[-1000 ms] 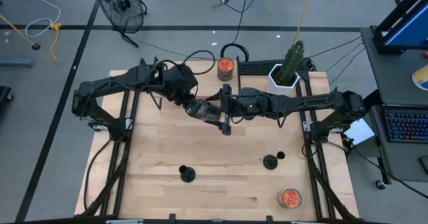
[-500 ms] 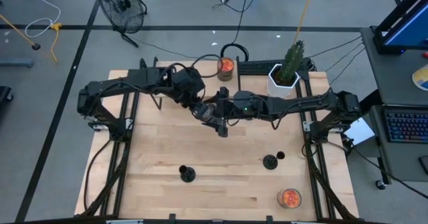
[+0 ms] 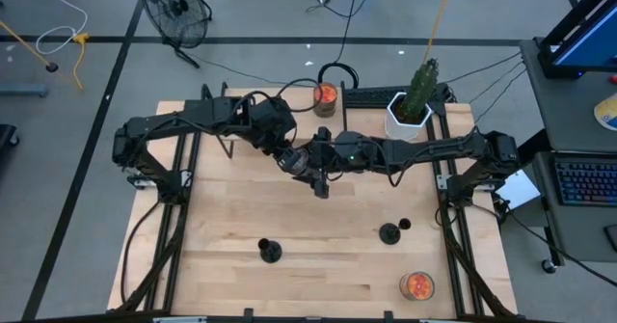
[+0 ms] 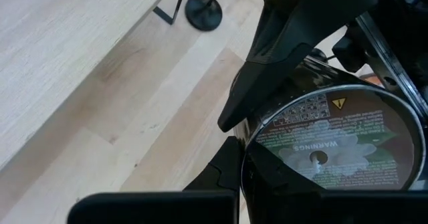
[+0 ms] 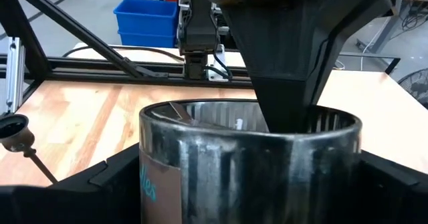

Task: Pick & Place candle stick holders
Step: Put the left silver scented candle on the shelf

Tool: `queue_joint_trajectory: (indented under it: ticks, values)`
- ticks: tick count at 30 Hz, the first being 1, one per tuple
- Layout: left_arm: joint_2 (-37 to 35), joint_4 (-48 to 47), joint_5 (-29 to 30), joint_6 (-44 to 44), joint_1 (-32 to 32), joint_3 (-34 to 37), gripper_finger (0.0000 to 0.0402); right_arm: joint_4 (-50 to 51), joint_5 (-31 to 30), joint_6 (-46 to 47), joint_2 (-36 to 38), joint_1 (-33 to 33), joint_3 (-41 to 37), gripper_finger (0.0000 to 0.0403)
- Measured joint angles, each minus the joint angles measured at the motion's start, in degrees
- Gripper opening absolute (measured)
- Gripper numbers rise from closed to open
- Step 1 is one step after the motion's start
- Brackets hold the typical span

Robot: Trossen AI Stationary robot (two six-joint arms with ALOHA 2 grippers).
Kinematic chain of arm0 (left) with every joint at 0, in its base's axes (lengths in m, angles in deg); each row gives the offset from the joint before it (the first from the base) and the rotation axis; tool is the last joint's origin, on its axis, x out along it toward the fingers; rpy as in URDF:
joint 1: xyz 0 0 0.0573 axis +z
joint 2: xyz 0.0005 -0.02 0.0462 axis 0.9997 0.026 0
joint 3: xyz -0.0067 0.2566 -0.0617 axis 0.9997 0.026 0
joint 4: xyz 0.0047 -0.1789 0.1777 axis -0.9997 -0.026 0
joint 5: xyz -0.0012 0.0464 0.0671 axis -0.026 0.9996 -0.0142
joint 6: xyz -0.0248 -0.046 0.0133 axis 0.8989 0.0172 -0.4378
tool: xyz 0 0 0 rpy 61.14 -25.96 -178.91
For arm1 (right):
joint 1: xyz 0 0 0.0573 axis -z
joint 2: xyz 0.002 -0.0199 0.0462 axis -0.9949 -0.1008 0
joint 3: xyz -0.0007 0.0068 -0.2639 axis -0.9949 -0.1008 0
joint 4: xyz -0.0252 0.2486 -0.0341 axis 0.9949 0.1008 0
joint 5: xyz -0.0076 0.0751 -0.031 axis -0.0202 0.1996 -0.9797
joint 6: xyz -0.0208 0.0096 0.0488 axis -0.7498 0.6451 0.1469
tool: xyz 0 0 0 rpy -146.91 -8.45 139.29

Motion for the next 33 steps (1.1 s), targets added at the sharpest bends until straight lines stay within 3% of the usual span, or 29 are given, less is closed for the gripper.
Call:
queue_joint_trajectory:
  ticks: [16, 33]
  values:
    - [-0.04, 1.86, -0.18, -0.37, 0.97, 0.0, 0.0038, 1.28, -2.88, 0.22, 0.01, -0.19, 0.0, 0.0351]
    - [-3.63, 1.07, -0.79, -3.39, 1.85, -0.15, 0.0128, 1.79, -6.5, 5.34, -0.02, 0.13, -0.04, 0.035]
